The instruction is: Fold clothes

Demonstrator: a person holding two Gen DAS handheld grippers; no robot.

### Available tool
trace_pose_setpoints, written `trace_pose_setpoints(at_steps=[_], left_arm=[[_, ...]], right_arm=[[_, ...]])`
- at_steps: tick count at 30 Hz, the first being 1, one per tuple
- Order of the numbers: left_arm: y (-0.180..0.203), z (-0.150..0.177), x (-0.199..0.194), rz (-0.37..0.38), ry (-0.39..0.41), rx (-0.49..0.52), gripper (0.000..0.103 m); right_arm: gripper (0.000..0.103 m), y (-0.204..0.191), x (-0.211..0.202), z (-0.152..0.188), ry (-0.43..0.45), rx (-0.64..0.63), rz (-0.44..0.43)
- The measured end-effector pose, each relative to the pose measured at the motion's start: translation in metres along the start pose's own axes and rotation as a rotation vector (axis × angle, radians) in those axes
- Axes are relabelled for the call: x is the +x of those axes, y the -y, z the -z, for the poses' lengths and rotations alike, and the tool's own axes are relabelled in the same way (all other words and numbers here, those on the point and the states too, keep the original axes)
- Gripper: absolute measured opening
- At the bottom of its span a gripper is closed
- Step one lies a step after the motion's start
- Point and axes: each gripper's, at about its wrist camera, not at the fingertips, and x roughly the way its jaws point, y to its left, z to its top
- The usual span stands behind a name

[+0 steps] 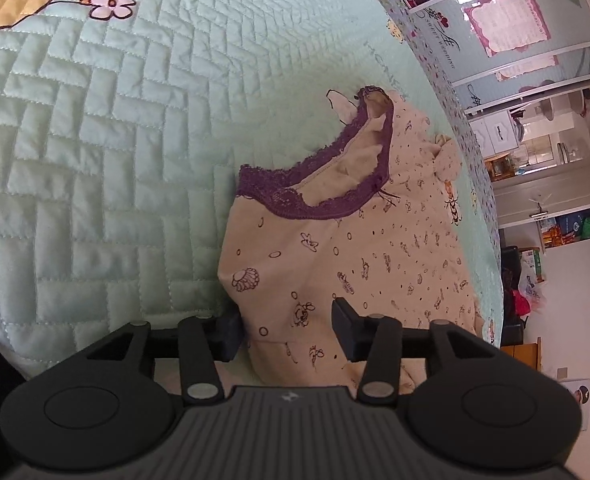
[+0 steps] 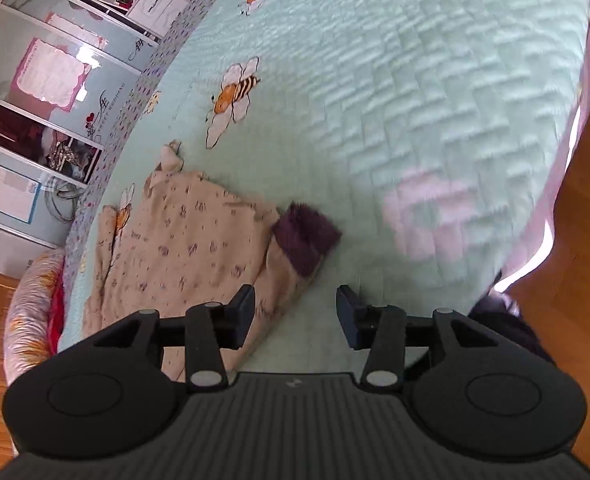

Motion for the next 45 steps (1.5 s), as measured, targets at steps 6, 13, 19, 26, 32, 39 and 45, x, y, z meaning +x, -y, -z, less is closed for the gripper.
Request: trace_pose_setpoints(at_steps=[6,13,19,26,32,39,45], left_arm=[[0.011,0.002,-0.003,-0.047,0.016,0.063,0.006],[0.019,0.009,-0.047,0.051,0.013,0.097,0.006],[0.035,0.0,-0.065,0.089,0.022,0.129,0.008],[-0.008,0.005,-0.015,-0.087,-0.073,0.016,0.013],[-0.01,0.004,-0.038,-0.063,-0.046,0.038,0.032],[0.015,-0.025,-0.083,-0.039,0.13,0.145,0.035],[0.068,-0.071,-0.054,-0.069,0.183,0.307,0.041]], right_arm=[[0.041,-0.016,0.03,0.012,-0.004,-0.022,-0.019],[0.005,-0.035,-0.025,0.016,0.056,-0.174,-0.017],[0.005,-0.075,-0.113,0.018,0.109,-0.294,-0.14],[0.006,-0.064,-0.06,0.001,0.003,-0.175,0.036],[0.023,-0.038,-0.029,0.02,0.039,-0.209,0.225],[0.055,-0.08,-0.017,-0.006,0.12,-0.326,0.087],[0.061,-0.12,-0.003,-0.031,0.178,-0.441,-0.038]])
